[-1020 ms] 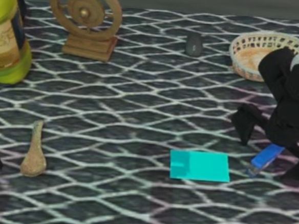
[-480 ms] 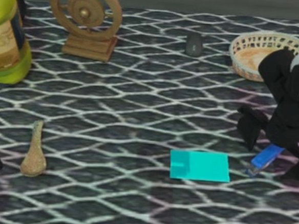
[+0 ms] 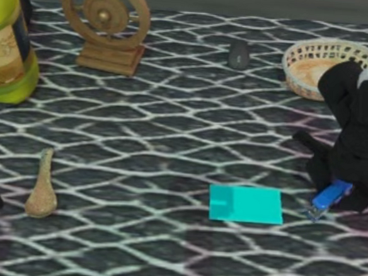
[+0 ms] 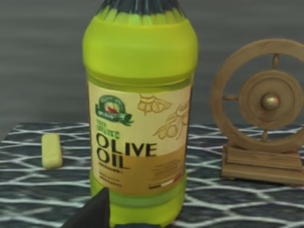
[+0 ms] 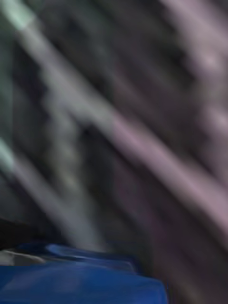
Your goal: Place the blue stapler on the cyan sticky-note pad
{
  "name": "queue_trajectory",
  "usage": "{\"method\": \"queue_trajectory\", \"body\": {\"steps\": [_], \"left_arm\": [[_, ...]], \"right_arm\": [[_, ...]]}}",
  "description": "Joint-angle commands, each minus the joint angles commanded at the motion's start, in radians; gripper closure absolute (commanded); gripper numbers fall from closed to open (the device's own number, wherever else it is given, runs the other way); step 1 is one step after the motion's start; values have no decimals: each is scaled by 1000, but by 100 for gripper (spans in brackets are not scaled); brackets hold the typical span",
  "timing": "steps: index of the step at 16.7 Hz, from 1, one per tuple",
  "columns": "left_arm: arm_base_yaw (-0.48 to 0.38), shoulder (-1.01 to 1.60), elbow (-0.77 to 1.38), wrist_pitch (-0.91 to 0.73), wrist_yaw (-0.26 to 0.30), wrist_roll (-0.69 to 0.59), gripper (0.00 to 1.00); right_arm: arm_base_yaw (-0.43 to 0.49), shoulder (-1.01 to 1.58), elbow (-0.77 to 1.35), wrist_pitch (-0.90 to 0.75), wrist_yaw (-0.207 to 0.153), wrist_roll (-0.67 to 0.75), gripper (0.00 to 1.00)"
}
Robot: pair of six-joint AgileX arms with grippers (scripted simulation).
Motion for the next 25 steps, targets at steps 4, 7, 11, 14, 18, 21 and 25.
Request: {"method": "queue_trajectory", "body": {"steps": [4,7,11,14,18,21,25], "left_arm": [[0,0,0,0,0,0,0],[0,0,0,0,0,0,0],[0,0,0,0,0,0,0],[0,0,0,0,0,0,0],[0,0,0,0,0,0,0],[0,0,0,0,0,0,0],[0,0,0,0,0,0,0]], "right_arm": [[0,0,0,0,0,0,100],[0,0,0,0,0,0,100],[-4,-32,33,-62,12,-10,100],[-4,-73,112,-194,12,-8,100],[2,-137,217,-369,12,-15,100],[3,-156,239,-396,12,-19,100],[1,-151,239,-394,11,-27,100]]}}
